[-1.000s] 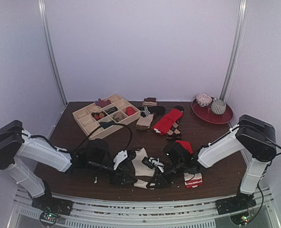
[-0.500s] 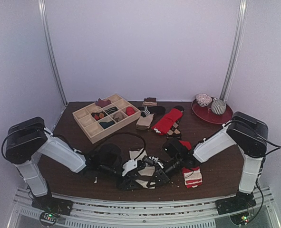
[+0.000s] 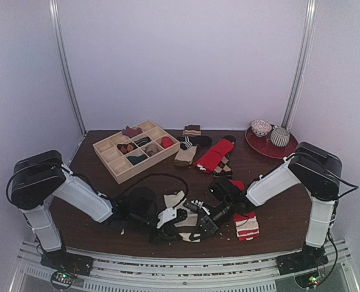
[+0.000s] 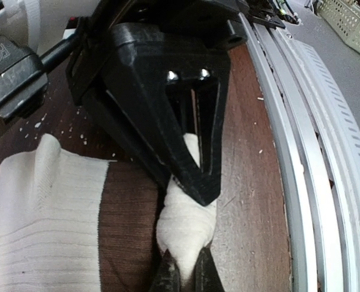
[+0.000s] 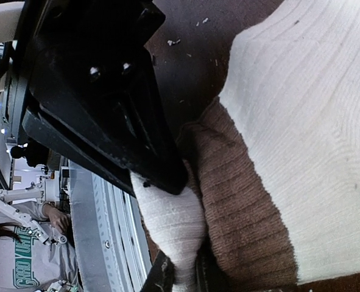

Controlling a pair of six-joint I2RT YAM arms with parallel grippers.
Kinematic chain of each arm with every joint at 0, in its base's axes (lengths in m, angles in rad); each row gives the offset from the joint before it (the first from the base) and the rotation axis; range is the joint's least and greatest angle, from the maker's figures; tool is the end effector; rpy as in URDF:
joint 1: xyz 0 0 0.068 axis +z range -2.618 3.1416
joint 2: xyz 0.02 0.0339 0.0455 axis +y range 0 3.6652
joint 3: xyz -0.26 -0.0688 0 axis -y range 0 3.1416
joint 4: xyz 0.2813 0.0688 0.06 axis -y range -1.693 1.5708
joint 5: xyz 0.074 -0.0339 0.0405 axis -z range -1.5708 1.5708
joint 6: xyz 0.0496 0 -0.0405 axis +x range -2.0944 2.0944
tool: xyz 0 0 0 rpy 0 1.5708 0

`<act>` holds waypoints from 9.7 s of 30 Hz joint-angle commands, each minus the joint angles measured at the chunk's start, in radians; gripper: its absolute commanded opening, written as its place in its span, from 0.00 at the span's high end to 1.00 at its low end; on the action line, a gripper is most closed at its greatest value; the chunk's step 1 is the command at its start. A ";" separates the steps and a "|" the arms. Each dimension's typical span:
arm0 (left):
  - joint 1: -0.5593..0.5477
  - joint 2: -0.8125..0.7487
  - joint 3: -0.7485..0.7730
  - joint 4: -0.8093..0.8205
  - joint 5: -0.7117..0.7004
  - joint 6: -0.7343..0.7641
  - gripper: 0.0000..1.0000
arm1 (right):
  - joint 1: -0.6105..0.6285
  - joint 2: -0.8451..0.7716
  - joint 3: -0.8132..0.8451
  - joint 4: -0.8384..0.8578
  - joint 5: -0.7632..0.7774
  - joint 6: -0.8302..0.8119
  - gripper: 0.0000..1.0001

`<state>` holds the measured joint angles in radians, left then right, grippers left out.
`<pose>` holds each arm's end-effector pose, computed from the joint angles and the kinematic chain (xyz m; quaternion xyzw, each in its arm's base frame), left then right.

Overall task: Roll the socks
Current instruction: Roll a pair of socks at the center of the board.

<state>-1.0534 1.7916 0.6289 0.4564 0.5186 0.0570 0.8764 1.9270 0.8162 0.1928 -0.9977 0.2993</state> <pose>0.1432 -0.3013 0.0568 0.5539 0.6892 -0.3980 0.2444 0.1923 0.2961 0.0516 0.3837 -0.7537 -0.5332 0.0170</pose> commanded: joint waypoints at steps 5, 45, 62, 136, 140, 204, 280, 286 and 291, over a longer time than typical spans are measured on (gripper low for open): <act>-0.004 0.056 -0.019 -0.018 -0.007 -0.125 1.00 | -0.001 0.025 -0.022 -0.238 0.240 -0.011 0.85; 0.110 0.216 -0.097 -0.121 0.252 -0.536 1.00 | 0.396 -0.331 -0.287 0.383 1.090 -0.660 0.59; 0.110 0.216 -0.098 -0.134 0.259 -0.514 1.00 | 0.390 -0.184 -0.230 0.352 0.998 -0.676 0.55; -0.062 -0.038 -0.207 0.068 -0.189 -0.255 1.00 | 0.141 0.215 0.488 -0.819 0.347 -0.419 0.84; -0.042 -0.011 -0.197 -0.019 -0.180 -0.403 1.00 | 0.125 0.037 0.334 -0.486 0.485 -0.348 0.66; 0.079 -0.711 -0.263 -0.357 -0.462 -0.504 0.64 | 0.295 -0.033 0.194 -0.511 0.539 -0.331 0.85; -0.174 -0.196 -0.441 0.168 -0.322 -0.676 1.00 | 0.161 -0.184 0.129 -0.042 0.495 -0.381 0.36; -0.115 -0.168 -0.444 0.130 -0.207 -0.755 1.00 | 0.249 -0.341 -0.111 0.246 0.615 -0.675 0.30; -0.108 -0.133 -0.440 0.136 -0.163 -0.763 1.00 | 0.328 -0.256 -0.059 0.190 0.638 -0.796 0.31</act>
<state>-1.1652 1.5906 0.2234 0.7921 0.2955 -0.6552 1.1599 1.6108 0.7246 0.3172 -0.4274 -0.3401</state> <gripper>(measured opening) 0.054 0.697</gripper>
